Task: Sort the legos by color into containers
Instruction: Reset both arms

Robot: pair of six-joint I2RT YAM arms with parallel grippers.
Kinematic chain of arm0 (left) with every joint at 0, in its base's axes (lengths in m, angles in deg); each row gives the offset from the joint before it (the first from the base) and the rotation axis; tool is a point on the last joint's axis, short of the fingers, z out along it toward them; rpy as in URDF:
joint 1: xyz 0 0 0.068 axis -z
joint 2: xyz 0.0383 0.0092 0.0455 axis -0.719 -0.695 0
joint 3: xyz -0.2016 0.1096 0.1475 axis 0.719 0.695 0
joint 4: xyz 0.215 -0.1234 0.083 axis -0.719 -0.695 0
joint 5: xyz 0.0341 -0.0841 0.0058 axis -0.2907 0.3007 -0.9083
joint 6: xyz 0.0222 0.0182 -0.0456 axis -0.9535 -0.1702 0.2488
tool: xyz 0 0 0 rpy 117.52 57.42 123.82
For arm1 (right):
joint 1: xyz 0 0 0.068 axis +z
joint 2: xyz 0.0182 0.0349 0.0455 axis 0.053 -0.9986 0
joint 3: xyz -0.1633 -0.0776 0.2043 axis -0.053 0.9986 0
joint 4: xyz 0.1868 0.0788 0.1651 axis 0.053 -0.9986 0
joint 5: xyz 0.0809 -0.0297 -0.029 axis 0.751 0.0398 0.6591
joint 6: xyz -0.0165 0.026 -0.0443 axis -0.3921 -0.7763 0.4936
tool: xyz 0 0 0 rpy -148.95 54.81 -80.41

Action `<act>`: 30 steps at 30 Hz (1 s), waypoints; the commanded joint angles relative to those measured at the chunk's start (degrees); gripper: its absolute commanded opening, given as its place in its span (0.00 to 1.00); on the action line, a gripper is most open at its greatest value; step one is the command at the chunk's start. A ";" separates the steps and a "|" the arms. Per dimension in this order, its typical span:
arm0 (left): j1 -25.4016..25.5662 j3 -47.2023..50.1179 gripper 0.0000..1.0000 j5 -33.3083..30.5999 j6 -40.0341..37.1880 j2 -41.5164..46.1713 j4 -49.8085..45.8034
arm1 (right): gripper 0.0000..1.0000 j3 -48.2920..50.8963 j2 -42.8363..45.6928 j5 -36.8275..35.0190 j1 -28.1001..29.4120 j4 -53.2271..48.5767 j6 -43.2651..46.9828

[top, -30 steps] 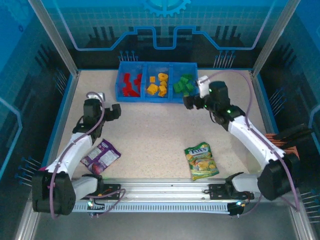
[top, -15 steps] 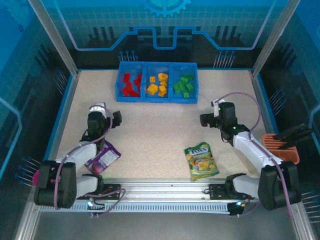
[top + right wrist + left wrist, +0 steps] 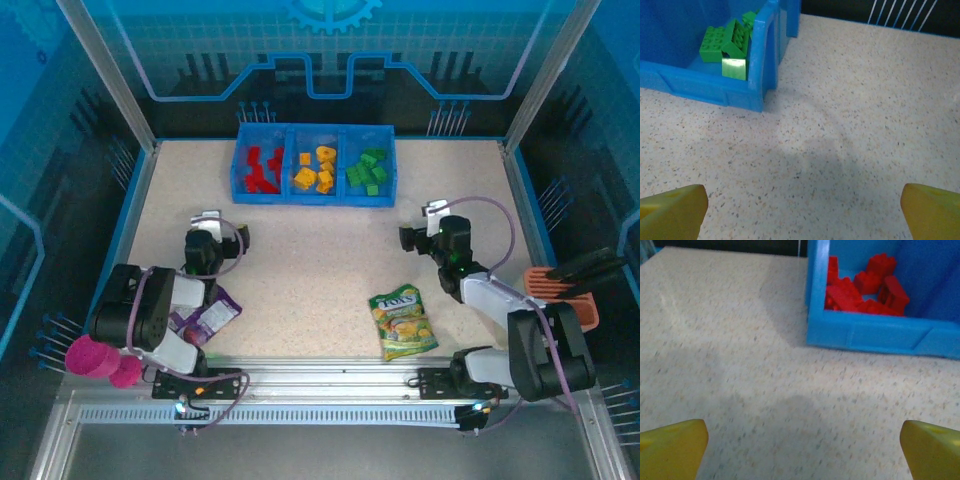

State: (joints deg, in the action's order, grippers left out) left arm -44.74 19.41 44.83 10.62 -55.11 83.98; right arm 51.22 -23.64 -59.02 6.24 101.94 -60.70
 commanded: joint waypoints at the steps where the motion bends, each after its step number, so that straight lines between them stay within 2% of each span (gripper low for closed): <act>1: -0.44 -1.96 0.99 2.67 -1.40 0.07 -1.43 | 1.00 2.62 -4.31 1.96 -1.63 14.84 3.34; 6: -0.44 -2.00 0.99 2.95 -1.52 -0.06 -1.01 | 1.00 8.10 -15.21 2.90 -2.75 35.79 3.25; 8: -0.44 -2.03 0.99 2.95 -1.59 -0.11 -0.97 | 1.00 6.70 -13.43 3.61 -3.41 29.75 2.45; 11: -0.44 -2.02 0.99 2.95 -1.63 -0.17 -0.92 | 1.00 4.50 -13.87 6.72 -4.55 26.20 2.31; 25: -0.44 -2.02 0.99 2.97 -1.49 -0.13 -0.93 | 1.00 3.79 -14.07 6.27 -5.06 25.24 1.31; 30: -0.50 -2.14 0.99 3.02 -1.48 -0.13 -1.14 | 1.00 3.02 -14.20 8.10 -5.84 23.88 0.95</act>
State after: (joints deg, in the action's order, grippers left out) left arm -44.74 18.12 46.54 10.16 -55.14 82.97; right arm 55.59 -37.93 -52.29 1.50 125.04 -59.13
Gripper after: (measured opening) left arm 0.993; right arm 0.998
